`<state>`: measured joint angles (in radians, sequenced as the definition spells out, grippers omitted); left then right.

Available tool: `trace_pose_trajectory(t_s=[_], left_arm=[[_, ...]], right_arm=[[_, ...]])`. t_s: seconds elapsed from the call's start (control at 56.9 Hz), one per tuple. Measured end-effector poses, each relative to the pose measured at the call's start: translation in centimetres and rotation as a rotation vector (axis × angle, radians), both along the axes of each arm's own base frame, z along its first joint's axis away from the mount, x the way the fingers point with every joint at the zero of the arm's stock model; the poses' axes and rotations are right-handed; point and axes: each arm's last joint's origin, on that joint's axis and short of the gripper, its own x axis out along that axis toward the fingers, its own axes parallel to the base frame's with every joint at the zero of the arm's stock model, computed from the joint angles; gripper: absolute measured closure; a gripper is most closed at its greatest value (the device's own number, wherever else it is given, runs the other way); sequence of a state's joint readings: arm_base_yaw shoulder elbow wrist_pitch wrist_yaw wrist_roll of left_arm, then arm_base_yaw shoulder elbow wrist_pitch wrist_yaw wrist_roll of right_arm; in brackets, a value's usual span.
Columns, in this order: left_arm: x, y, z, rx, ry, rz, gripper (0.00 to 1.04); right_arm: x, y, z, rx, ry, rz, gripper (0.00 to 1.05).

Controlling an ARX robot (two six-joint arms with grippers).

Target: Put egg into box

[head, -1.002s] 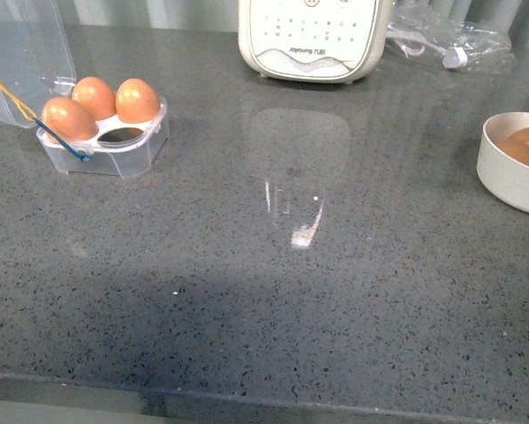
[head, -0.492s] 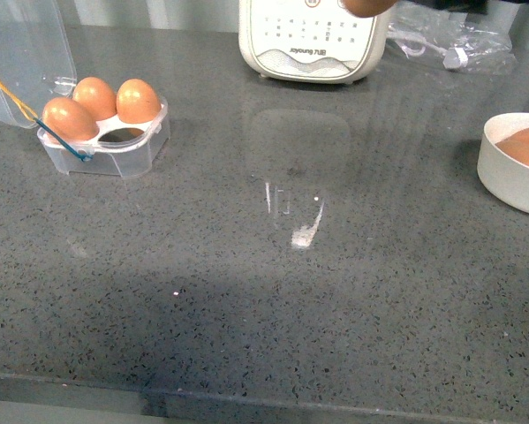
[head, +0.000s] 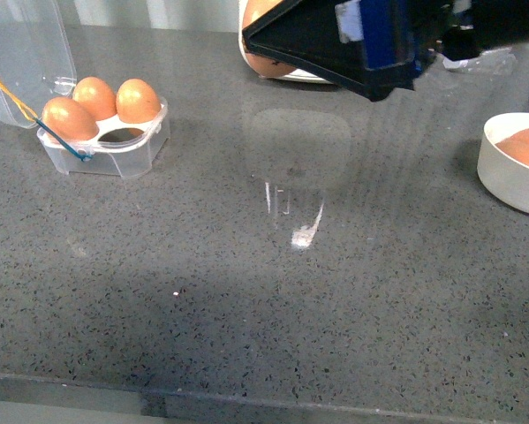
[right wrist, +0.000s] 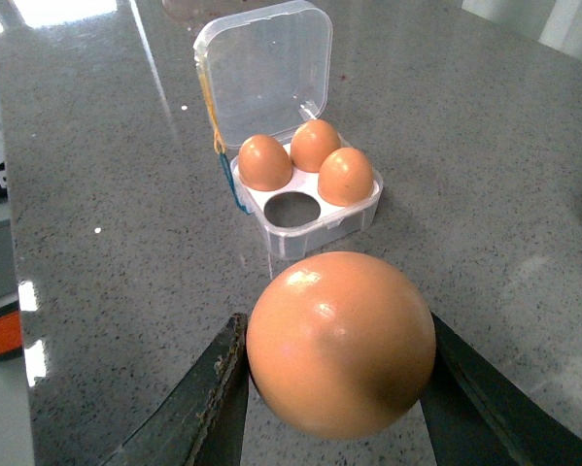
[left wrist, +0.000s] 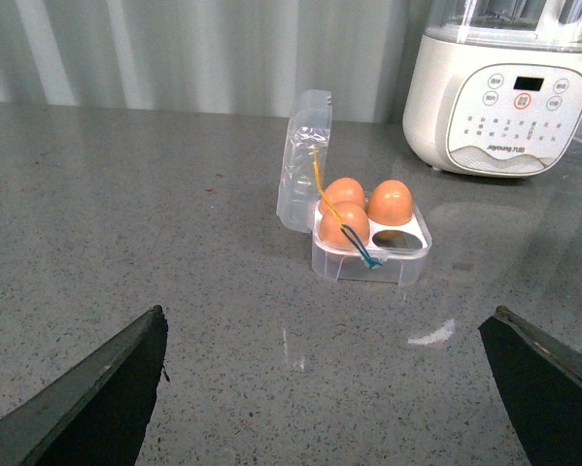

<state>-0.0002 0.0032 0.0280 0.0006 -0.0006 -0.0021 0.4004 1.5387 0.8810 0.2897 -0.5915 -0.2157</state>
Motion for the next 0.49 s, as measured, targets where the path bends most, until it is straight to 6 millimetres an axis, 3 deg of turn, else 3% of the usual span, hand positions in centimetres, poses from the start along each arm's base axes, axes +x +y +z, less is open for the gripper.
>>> trace_pose_trajectory(t_s=[0.281, 0.492], left_arm=[[0.0, 0.0, 0.0, 0.0, 0.0, 0.0, 0.07], [0.0, 0.0, 0.0, 0.0, 0.0, 0.0, 0.07]], right_arm=[[3.9, 2.8, 0.4, -0.016, 0.012, 0.002, 0.63], [6.6, 6.5, 0.1, -0.017, 0.032, 0.023, 0.63]])
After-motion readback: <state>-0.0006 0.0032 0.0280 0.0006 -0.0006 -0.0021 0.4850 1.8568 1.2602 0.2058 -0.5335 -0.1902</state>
